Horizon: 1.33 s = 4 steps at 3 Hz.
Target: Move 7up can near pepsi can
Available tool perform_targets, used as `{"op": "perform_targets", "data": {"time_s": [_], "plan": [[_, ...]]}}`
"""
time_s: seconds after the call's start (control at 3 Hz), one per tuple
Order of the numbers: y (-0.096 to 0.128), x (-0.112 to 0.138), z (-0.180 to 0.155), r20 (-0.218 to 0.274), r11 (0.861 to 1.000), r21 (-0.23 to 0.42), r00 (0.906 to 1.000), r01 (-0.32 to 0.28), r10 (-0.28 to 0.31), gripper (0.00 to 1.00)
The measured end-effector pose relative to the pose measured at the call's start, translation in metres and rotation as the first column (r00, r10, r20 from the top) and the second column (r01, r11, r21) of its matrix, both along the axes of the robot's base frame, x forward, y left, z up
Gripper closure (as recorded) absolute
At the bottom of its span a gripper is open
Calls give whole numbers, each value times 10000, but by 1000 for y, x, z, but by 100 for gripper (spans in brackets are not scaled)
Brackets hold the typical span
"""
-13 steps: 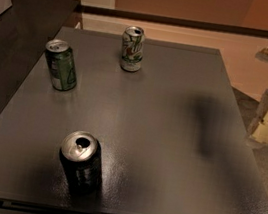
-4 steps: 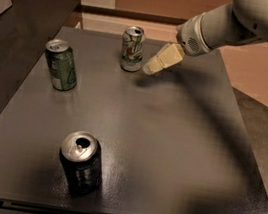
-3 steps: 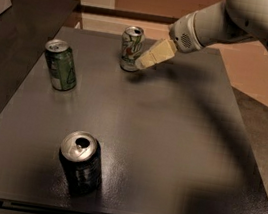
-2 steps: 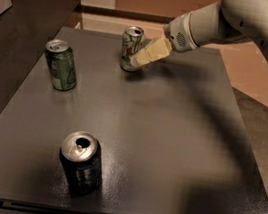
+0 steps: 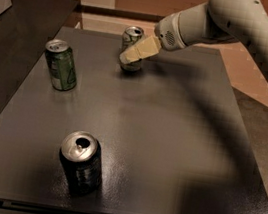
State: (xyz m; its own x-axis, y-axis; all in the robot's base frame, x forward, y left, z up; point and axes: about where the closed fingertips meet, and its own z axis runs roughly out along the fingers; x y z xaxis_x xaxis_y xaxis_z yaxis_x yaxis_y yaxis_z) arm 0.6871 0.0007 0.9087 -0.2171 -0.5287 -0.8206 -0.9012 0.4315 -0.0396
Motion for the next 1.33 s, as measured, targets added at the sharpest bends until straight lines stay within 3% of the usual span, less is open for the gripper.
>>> {"op": "perform_targets", "data": {"time_s": [0.33, 0.67, 1.33], "plan": [[8, 4, -2, 33, 9999, 91, 9999, 97, -97, 0], [12, 7, -5, 3, 9998, 123, 9998, 184, -184, 18], [12, 5, -3, 23, 9993, 362, 10000, 27, -28, 64]]}}
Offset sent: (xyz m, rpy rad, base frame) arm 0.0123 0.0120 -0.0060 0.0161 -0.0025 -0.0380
